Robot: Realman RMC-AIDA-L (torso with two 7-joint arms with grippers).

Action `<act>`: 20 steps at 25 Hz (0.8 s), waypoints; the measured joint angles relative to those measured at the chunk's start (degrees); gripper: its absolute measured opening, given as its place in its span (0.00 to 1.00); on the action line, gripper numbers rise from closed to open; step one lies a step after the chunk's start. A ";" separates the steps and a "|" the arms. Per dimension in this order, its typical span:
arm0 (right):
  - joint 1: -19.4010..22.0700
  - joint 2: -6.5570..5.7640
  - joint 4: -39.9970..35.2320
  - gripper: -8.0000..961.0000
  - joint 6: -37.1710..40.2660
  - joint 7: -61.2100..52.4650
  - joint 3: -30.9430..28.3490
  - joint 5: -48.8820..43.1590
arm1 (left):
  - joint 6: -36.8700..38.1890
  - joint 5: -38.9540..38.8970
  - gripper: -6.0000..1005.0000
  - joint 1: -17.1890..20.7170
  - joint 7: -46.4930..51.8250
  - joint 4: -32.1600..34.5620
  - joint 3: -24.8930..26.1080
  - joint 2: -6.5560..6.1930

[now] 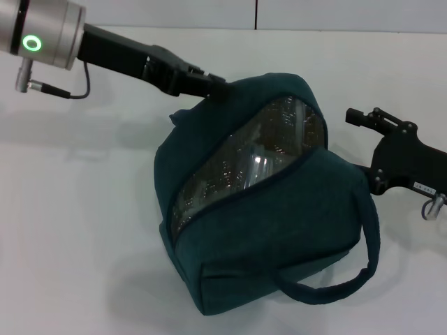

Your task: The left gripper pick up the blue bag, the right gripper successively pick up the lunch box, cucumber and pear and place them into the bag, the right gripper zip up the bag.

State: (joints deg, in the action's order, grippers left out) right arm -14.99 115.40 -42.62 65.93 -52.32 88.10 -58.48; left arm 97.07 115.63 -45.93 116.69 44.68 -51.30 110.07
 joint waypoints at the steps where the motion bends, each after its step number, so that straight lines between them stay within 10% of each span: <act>1: -0.20 0.00 0.19 0.91 0.28 0.01 -0.06 0.01 | 0.14 -0.86 0.12 -0.01 -0.01 0.04 -0.01 0.02; 11: -2.41 0.35 0.56 0.91 0.90 2.47 -0.18 1.99 | 2.05 -6.86 0.27 1.54 0.07 0.29 0.21 -0.73; 20: -9.42 0.17 4.58 0.90 -0.35 4.78 -1.52 3.94 | 7.29 -7.47 0.29 11.62 0.62 3.32 9.36 -0.35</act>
State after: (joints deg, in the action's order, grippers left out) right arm -24.41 115.57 -38.05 65.58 -47.53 86.58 -54.54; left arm 104.37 108.16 -34.31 117.31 48.00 -41.94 109.73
